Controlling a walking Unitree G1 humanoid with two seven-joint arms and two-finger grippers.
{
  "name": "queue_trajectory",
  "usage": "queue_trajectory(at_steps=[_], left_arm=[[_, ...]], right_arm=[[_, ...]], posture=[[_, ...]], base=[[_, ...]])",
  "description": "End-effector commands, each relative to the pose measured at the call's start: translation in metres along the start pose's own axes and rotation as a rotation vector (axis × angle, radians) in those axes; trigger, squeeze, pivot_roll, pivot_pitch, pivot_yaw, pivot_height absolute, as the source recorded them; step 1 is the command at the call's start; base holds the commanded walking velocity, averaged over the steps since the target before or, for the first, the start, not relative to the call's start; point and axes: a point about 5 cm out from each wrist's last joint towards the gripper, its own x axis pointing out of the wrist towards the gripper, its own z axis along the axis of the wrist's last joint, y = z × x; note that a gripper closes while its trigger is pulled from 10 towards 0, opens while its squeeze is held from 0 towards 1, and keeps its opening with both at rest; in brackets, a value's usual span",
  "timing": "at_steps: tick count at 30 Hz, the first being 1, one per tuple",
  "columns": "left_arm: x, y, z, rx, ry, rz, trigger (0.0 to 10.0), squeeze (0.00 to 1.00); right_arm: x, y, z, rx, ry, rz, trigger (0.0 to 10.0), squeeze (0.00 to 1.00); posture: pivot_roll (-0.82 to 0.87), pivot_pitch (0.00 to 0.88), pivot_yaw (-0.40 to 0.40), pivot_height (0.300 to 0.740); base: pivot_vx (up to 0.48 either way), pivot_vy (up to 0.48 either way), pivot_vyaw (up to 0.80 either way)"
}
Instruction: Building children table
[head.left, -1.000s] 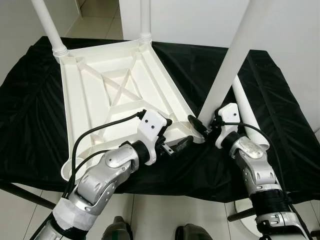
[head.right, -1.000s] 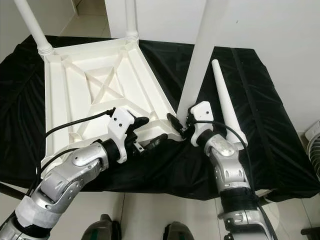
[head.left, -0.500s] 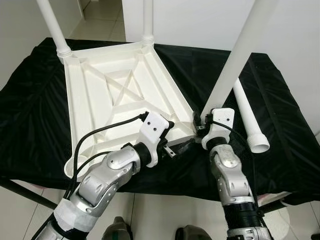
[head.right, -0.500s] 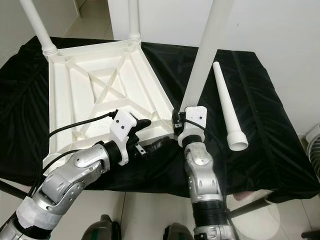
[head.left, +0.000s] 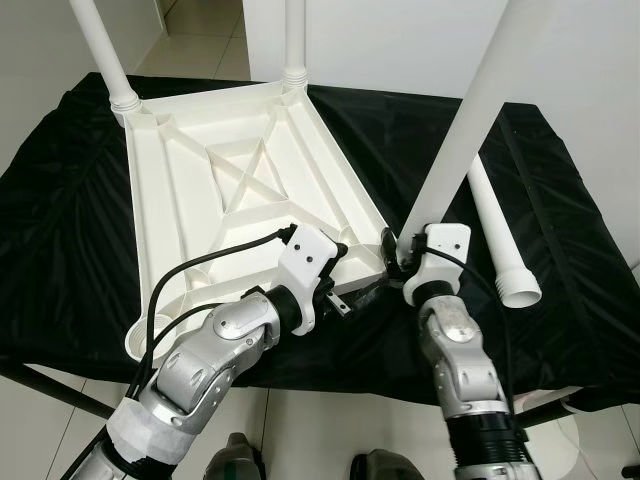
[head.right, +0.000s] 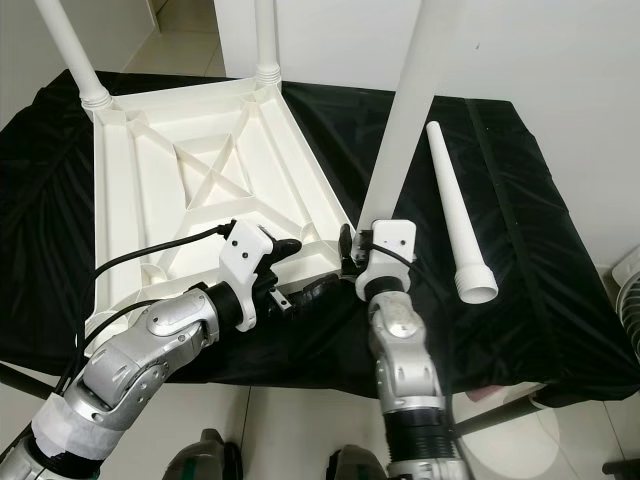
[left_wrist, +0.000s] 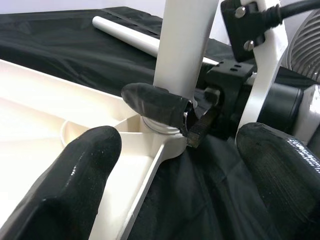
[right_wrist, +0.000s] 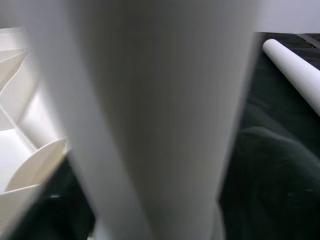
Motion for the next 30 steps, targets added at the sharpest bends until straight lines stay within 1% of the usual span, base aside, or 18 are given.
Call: queue_trajectory(at_steps=[1,2,5,6,7,8,11,14,15,20,26,30], left_arm=[[0.0,-0.007,-0.001,-0.006,0.009,-0.108,10.0,0.0],[0.0,-0.007,-0.001,-0.004,0.009,-0.109,10.0,0.0],[0.0,-0.007,-0.001,-0.003,0.009,-0.109,10.0,0.0],[-0.001,-0.007,-0.001,-0.003,0.008,-0.107,10.0,0.0],[-0.001,-0.007,-0.001,-0.002,0.009,-0.107,10.0,0.0],[-0.001,-0.007,-0.001,-0.002,0.009,-0.107,10.0,0.0],[-0.001,-0.007,-0.001,-0.001,0.01,-0.106,10.0,0.0],[-0.001,-0.006,-0.001,0.0,0.01,-0.104,10.0,0.0],[-0.001,-0.004,-0.001,0.004,0.01,-0.097,10.0,0.0],[-0.001,-0.001,-0.001,0.014,0.011,-0.091,10.0,0.0],[-0.001,0.003,0.002,0.026,0.009,-0.089,10.0,0.0],[0.0,0.004,0.002,0.033,0.012,-0.096,10.0,0.0]], right_arm=[[0.002,-0.006,-0.003,-0.012,0.015,0.004,10.0,1.0],[0.003,-0.007,-0.001,-0.025,0.007,0.027,10.0,1.0],[0.004,-0.007,0.0,-0.033,0.002,0.044,10.0,1.0],[0.004,-0.007,0.001,-0.058,0.003,0.079,10.0,1.0],[0.005,-0.005,0.002,-0.07,0.005,0.122,10.0,0.0],[0.005,-0.005,0.002,-0.07,0.005,0.122,10.0,0.0],[0.006,-0.003,0.003,-0.083,0.004,0.179,10.0,0.0],[0.007,-0.001,0.003,-0.086,0.001,0.199,10.0,0.0],[0.01,0.002,0.003,-0.091,0.002,0.227,10.0,0.0],[0.014,0.004,0.002,-0.094,0.002,0.245,10.0,0.0],[0.016,0.003,0.004,-0.092,-0.006,0.286,10.0,0.0],[0.017,0.003,0.006,-0.12,-0.021,0.334,10.0,0.0]], posture=[[0.0,0.032,0.009,0.74],[0.0,0.031,0.007,0.74],[0.0,0.031,0.007,0.74],[0.0,0.037,0.008,0.74],[0.0,0.036,0.007,0.74],[0.0,0.036,0.007,0.74],[0.0,0.037,0.005,0.74],[0.0,0.037,0.005,0.74],[0.01,0.019,0.004,0.74],[0.01,0.0,0.004,0.74],[0.01,0.0,0.009,0.74],[0.01,0.0,0.015,0.74]], base=[[0.0,0.0,0.0],[0.0,0.0,0.0],[0.0,0.0,0.0],[0.0,0.0,0.0],[0.0,0.0,0.0],[0.0,0.0,0.0],[0.0,0.0,0.0],[0.0,0.0,0.0],[0.0,0.0,0.0],[0.0,0.0,0.0],[0.0,0.0,0.0],[0.0,0.0,0.0]])
